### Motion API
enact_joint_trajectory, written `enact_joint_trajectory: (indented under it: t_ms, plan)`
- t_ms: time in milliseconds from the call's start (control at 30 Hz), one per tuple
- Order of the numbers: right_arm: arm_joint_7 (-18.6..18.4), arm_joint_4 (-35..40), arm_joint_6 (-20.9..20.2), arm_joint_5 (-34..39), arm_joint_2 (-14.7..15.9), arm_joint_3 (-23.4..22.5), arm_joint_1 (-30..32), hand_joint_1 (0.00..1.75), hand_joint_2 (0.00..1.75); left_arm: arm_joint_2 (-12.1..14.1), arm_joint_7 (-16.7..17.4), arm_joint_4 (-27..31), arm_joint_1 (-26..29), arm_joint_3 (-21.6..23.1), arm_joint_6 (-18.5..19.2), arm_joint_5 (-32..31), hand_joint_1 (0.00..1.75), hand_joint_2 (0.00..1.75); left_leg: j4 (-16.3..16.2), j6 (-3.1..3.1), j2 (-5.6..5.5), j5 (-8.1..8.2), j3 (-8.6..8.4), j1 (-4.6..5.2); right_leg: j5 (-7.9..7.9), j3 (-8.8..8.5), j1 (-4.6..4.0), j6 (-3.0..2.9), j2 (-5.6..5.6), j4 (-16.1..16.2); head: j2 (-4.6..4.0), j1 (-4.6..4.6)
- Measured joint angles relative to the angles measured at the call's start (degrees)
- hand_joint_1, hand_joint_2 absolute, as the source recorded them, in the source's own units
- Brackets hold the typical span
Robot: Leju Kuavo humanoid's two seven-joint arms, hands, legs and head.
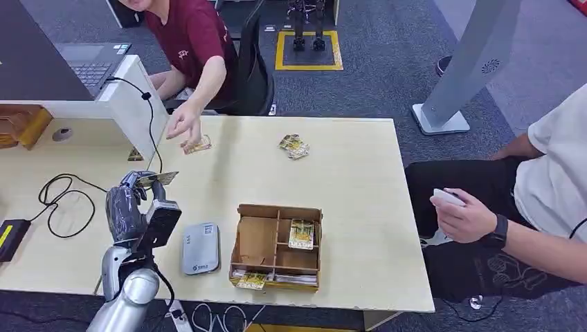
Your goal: Pass the card to the sensor for recognition and then transmit it.
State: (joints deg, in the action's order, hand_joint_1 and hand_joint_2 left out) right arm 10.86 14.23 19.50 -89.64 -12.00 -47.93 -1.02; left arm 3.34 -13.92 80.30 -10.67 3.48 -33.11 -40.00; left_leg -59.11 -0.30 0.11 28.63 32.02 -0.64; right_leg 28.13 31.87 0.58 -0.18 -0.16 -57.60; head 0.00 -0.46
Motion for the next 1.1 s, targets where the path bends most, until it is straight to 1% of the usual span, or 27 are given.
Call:
enact_joint_trajectory:
  t_ms: [467, 500, 633, 733, 800, 867, 900, 1100]
  plan:
    - [0.0, -0.7, 0.3, 0.2, 0.3, 0.5, 0.0, 0.0, 0.0, 0.0, 0.0, -0.8, -0.6, 0.0, 0.0, 0.2, 1.75, 1.75, 0.0, 0.0, 0.0, 0.0, 0.04, 0.0, 0.0, 0.04, 0.0, 0.0, 0.03, 0.0, 0.0, 0.0]
    - [0.0, -0.7, 0.4, 0.2, 0.3, 0.5, 0.0, 0.0, 0.0, 0.1, 0.0, -0.8, -0.6, 0.0, 0.0, 0.2, 0.0, 1.75, 0.0, 0.0, 0.0, 0.0, 0.04, 0.0, 0.0, 0.04, 0.0, 0.0, 0.03, 0.0, 0.0, 0.0]
    - [0.0, -0.8, 0.6, 0.6, 0.3, 0.5, 0.0, 0.0, 0.0, 0.1, -0.1, -0.9, -0.6, 0.0, 0.0, 1.2, 0.0, 1.75, 0.0, 0.0, 0.0, 0.0, 0.05, 0.0, 0.0, 0.04, 0.0, 0.0, 0.03, 0.0, 0.0, 0.0]
    - [0.0, -1.0, 0.9, 0.8, 0.3, 0.5, 0.1, 0.0, 0.0, 0.0, 0.1, -0.9, -0.6, 0.0, 1.0, 4.0, 0.0, 1.75, 0.0, 0.0, 0.0, 0.0, 0.06, 0.0, 0.0, 0.05, 0.0, 0.0, 0.03, 0.0, 0.0, 0.02]
    - [-0.1, -1.0, 1.1, 0.9, 0.3, 0.5, 0.1, 0.0, 0.0, 0.0, 1.9, -0.9, -0.6, 0.0, 2.3, 5.2, 0.0, 1.75, 0.0, 0.0, 0.0, 0.0, 0.06, 0.0, 0.0, 0.05, 0.0, 0.0, 0.03, 0.0, 0.0, 0.0]
    - [-0.2, -1.0, 1.6, 1.3, 0.3, 0.5, 0.2, 0.0, 0.0, -0.1, 3.8, -0.9, -0.6, 0.0, 2.1, 4.8, 0.0, 1.75, 0.0, 0.0, 0.0, 0.0, 0.06, 0.0, 0.0, 0.05, 0.0, 0.0, 0.03, 0.0, 0.0, 0.02]
    - [-0.3, -1.0, 1.6, 1.6, 0.3, 0.5, 0.2, 0.0, 0.0, -0.1, 4.3, -0.9, -0.6, 0.0, 2.0, 4.6, 0.0, 1.75, 0.0, 0.0, 0.0, 0.0, 0.06, 0.0, 0.0, 0.05, 0.0, 0.0, 0.03, 0.0, 0.0, 0.02]
    - [-0.5, -0.9, 1.7, 1.6, 0.3, 0.5, 0.5, 0.0, 0.0, -0.1, 5.0, -0.9, -0.6, 0.0, 1.9, 4.4, 0.0, 1.75, 0.0, 0.0, 0.0, 0.0, 0.06, 0.0, 0.0, 0.06, 0.0, 0.0, 0.03, 0.0, 0.0, 0.0]
